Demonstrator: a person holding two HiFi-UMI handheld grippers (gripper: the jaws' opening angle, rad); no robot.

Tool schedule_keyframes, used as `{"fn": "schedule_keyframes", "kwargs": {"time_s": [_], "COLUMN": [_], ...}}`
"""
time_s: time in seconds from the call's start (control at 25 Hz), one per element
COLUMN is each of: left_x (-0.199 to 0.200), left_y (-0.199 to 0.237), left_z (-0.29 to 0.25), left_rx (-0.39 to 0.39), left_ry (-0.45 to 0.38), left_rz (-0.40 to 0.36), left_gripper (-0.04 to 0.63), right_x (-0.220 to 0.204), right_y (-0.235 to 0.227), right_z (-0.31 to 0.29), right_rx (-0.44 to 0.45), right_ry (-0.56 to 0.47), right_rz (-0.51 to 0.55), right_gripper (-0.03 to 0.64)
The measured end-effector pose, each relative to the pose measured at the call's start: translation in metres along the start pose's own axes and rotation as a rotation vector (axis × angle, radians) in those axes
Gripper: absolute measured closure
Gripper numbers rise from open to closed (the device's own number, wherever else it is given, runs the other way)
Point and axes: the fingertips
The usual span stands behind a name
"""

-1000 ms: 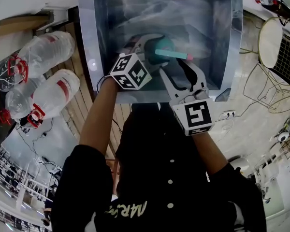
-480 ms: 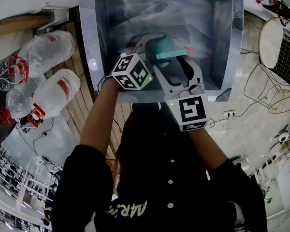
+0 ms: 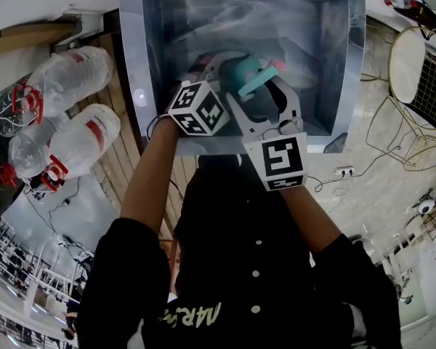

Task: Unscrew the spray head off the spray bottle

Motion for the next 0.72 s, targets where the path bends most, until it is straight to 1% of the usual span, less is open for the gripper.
{"fn": "schedule_keyframes", "kwargs": {"time_s": [0.44, 0.64, 0.72], "left_x": [0.000, 0.000, 0.000], "left_y": [0.000, -0.001, -0.001], "left_z": [0.000, 0.000, 0.000], "left_rx": [-0.001, -0.001, -0.002], "left_ry": [0.002, 0.003, 0.003], "left_rz": [0.000, -0.005, -0.007], "left_gripper": [0.216, 0.216, 0.216], "right_x": [0.006, 0.006, 0.009], "right_y": [-0.001, -0.004, -0.006], "right_z": [-0.007, -0.012, -0.015], "right_rx": [0.001, -0.016, -0.026], "right_ry": [-0.002, 0.010, 0.010], "right_rz": [0.014, 0.051, 0.070], "right_gripper": [0.319, 0.341, 0.360]}}
Point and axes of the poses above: the fingertips, and each gripper's own axes: z backward along the fingers, y to its left, x out of its top, and after that the axes turned 7 degrees about x, right-handed
